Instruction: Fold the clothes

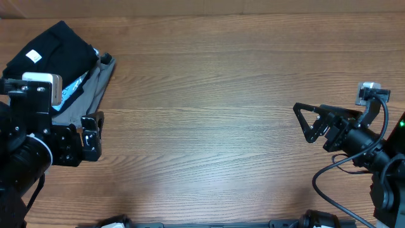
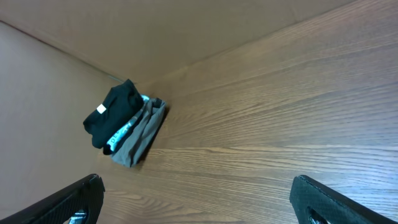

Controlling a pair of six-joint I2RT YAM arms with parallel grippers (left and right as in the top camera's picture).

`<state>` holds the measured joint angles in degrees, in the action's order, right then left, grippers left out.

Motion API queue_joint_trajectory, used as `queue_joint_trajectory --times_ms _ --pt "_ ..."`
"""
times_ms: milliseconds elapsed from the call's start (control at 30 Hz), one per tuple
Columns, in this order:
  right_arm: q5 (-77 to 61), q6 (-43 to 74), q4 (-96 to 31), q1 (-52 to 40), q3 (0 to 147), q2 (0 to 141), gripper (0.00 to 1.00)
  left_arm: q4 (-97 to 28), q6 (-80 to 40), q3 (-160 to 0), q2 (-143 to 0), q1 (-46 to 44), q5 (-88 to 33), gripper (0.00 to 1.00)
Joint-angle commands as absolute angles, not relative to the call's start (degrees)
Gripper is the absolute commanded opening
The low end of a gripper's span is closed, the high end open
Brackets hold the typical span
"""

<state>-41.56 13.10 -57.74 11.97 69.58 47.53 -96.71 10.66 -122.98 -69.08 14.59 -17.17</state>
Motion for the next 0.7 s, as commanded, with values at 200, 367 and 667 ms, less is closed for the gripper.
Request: queue_joint_trajectory --times_ms 200,367,667 --pt "-39.5 10.7 -58.5 8.9 69.7 49.2 1.0 -96.8 9.8 -122.5 -69.3 14.2 -16.3 1.0" --pt "-29.5 0.6 -58.3 4.3 69.7 46.0 1.0 -96.8 9.8 -122.5 -69.3 14.2 -16.3 1.0" --pt "-21.2 -14.3 -52.4 -5.2 63.6 31.6 1.0 -96.8 9.8 -122.5 -69.3 14.2 -16.3 1.0"
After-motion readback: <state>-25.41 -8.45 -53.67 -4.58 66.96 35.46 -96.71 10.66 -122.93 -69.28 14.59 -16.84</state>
